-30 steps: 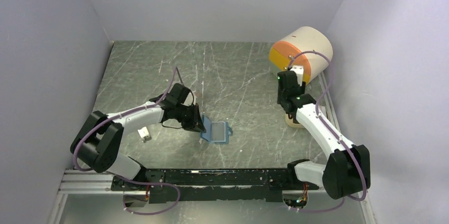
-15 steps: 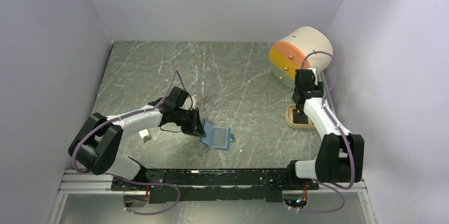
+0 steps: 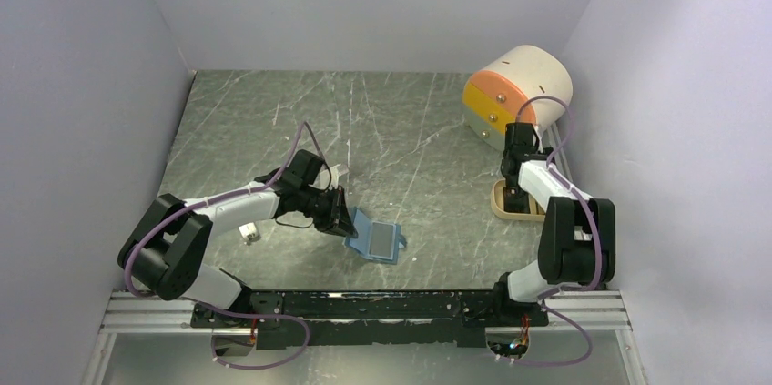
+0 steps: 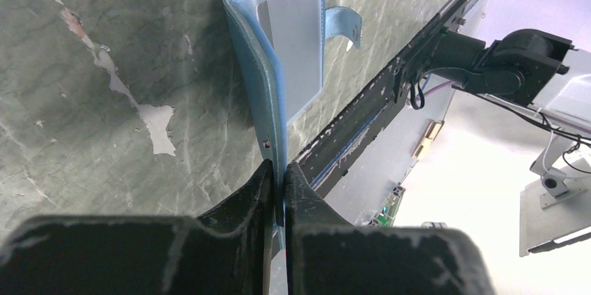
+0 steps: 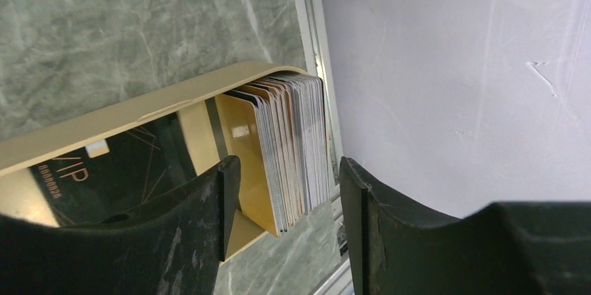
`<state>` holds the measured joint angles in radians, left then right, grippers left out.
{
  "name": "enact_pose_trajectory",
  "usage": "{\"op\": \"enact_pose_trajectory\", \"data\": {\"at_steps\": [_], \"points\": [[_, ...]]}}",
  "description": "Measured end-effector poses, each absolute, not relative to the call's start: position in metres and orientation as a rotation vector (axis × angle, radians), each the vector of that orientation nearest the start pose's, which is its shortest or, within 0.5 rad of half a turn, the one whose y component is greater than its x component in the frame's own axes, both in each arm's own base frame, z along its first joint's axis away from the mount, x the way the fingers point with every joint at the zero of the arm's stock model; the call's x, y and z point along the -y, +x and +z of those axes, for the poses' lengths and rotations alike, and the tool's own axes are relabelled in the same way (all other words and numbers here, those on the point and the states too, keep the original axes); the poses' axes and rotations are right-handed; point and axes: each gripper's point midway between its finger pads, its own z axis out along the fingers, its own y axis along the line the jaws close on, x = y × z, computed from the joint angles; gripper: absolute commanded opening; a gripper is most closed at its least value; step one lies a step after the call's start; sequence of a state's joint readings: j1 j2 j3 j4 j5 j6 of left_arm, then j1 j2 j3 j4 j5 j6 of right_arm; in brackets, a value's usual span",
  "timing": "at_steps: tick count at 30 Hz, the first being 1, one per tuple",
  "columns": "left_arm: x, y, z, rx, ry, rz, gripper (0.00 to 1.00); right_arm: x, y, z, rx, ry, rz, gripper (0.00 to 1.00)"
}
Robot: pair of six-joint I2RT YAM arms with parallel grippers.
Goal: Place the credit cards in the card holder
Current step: Pick up the credit card from the storage box.
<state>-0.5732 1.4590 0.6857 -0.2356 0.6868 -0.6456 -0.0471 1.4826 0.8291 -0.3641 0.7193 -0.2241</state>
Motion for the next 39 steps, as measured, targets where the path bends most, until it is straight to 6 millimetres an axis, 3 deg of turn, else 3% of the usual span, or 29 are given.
{"op": "enact_pose_trajectory", "data": {"at_steps": [15, 24, 31, 39], "points": [[0.268, 0.165, 0.073, -2.777, 0.215, -1.348, 0.12, 0.146, 0.288, 0.072, -2.543, 0.029, -1.116, 0.51], [0.268, 0.166, 0.075, -2.766, 0.219, -1.369, 0.12, 0.144, 0.286, 0.066, -2.547, 0.026, -1.099, 0.36], [0.268, 0.166, 0.076, -2.765, 0.219, -1.373, 0.12, 0.145, 0.284, 0.071, -2.532, 0.023, -1.119, 0.31], [0.268, 0.166, 0.076, -2.764, 0.217, -1.374, 0.12, 0.144, 0.285, 0.077, -2.518, 0.007, -1.129, 0.12]]}}
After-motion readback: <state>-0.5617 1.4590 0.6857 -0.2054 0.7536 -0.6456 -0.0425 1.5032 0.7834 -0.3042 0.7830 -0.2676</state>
